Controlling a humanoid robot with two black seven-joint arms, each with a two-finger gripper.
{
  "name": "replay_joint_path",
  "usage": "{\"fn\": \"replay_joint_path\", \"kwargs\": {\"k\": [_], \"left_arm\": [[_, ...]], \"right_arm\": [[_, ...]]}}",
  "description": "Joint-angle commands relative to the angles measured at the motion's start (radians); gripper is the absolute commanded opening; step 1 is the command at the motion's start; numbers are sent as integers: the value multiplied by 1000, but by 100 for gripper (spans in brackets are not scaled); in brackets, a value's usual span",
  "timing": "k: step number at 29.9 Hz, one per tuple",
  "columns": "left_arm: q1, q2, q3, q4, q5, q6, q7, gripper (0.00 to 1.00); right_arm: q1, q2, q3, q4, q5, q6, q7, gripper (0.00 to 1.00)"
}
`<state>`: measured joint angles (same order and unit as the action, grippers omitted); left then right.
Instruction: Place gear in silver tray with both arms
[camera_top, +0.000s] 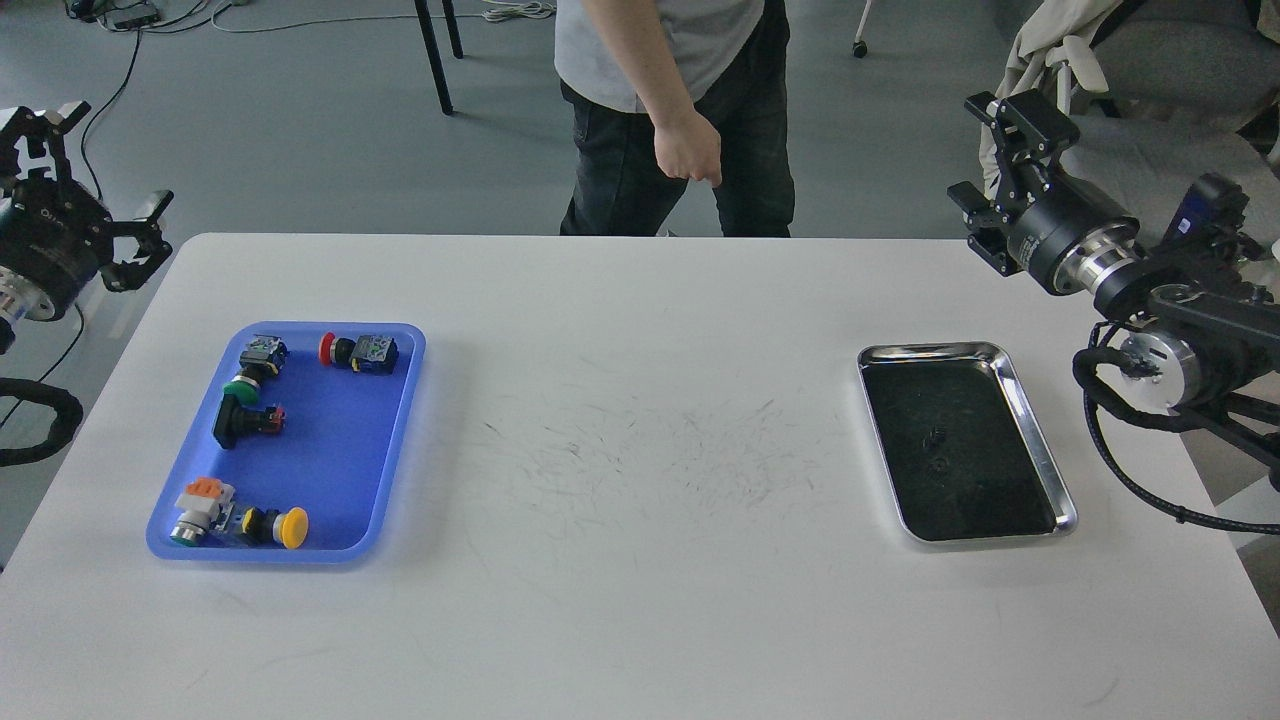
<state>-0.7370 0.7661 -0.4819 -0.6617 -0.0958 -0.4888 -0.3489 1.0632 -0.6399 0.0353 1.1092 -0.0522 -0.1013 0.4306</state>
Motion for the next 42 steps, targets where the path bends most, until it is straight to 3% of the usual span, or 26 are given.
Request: {"fn": "replay_joint_path", "kwargs": {"k": [1,8,27,30,34,42], "left_arm": [[-15,-11,0,-3,-1,0,33,99],[-38,-21,-3,-3,-4,0,91,99],[-44,-39,-17,-4,-120,0,97,99],[-45,-60,-23,-6,-124,0,97,99],[-56,-67,-20,-6,-124,0,99,99],[-59,-89,-4,4,-124,0,108,99]], "right_arm": [[-3,49,26,-9,14,0,-1,99],[-16,104,49,-69,12,0,11,99],[-146,333,383,-241,159,-5,-38,99],[-141,368,414,-264,186,-11,-65,99],[-131,376,416,-287,195,-18,-162,99],[-101,365,411,-284,199,-28,-200,99]]}}
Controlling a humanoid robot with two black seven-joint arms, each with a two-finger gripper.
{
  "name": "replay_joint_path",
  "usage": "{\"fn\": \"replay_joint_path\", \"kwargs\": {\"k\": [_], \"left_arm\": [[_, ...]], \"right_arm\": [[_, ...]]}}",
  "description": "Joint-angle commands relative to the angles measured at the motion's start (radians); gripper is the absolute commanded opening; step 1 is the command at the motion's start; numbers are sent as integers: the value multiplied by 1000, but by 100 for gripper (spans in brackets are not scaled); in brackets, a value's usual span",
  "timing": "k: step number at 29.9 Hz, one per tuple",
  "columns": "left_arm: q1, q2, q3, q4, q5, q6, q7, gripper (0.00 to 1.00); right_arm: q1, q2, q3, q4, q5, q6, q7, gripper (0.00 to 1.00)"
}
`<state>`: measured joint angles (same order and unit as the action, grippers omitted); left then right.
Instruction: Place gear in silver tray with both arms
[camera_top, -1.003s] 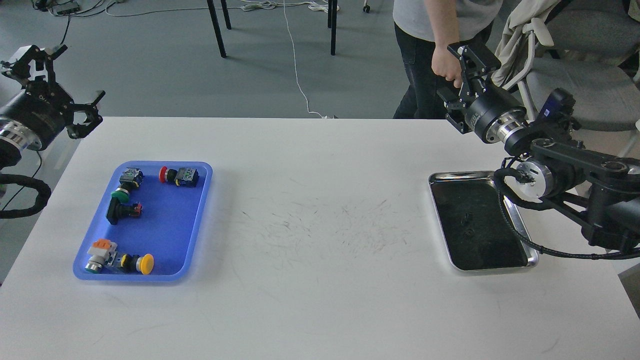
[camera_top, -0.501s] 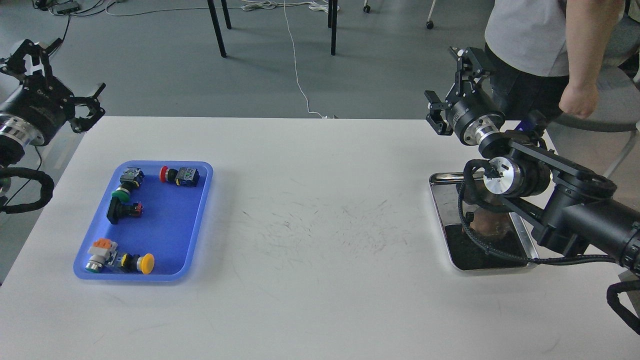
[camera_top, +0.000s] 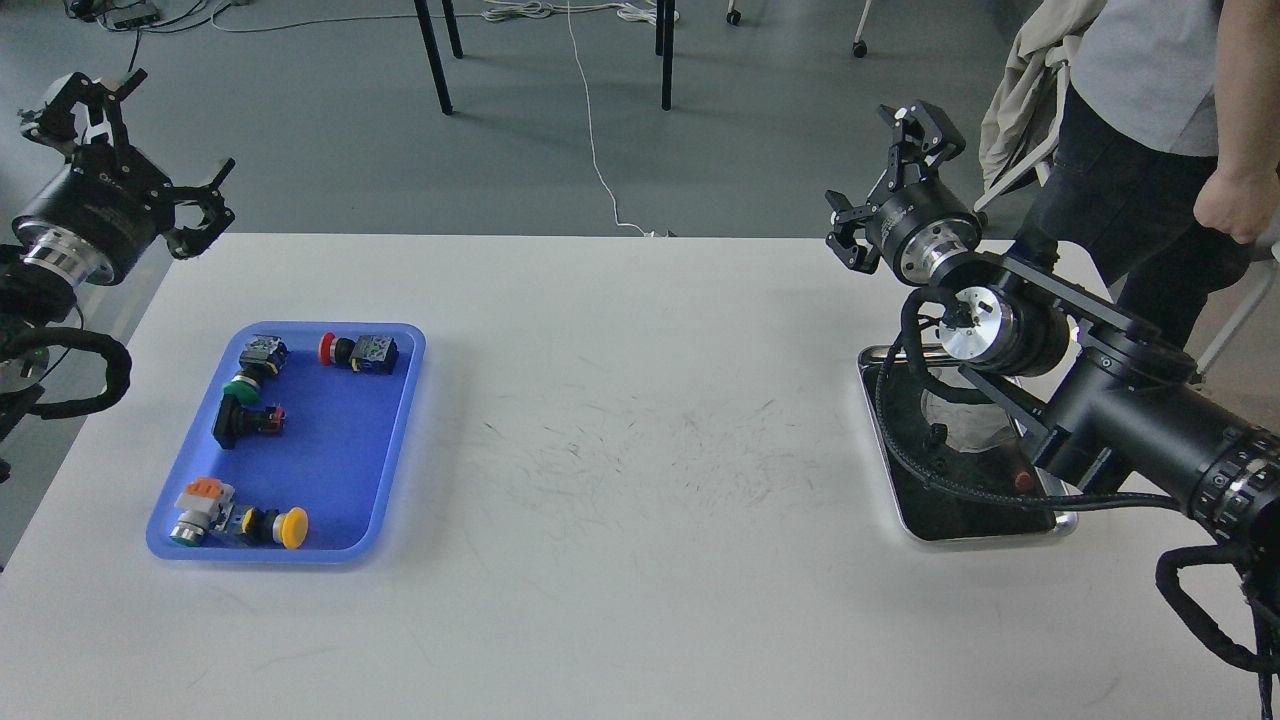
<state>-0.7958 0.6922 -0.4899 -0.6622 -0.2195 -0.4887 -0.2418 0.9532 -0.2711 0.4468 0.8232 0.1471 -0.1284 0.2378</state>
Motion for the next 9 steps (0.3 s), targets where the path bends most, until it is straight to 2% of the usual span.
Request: {"fn": "replay_joint_path", "kwargs": {"k": [1,9], "left_arm": [[0,-20,4,3,0,4,2,99],[-8,-20,1,-5,0,25,21,99]], "right_arm": [[10,-4,0,2,-1,0,1,99],[32,3,7,-4,-4,-4,5,99]]}}
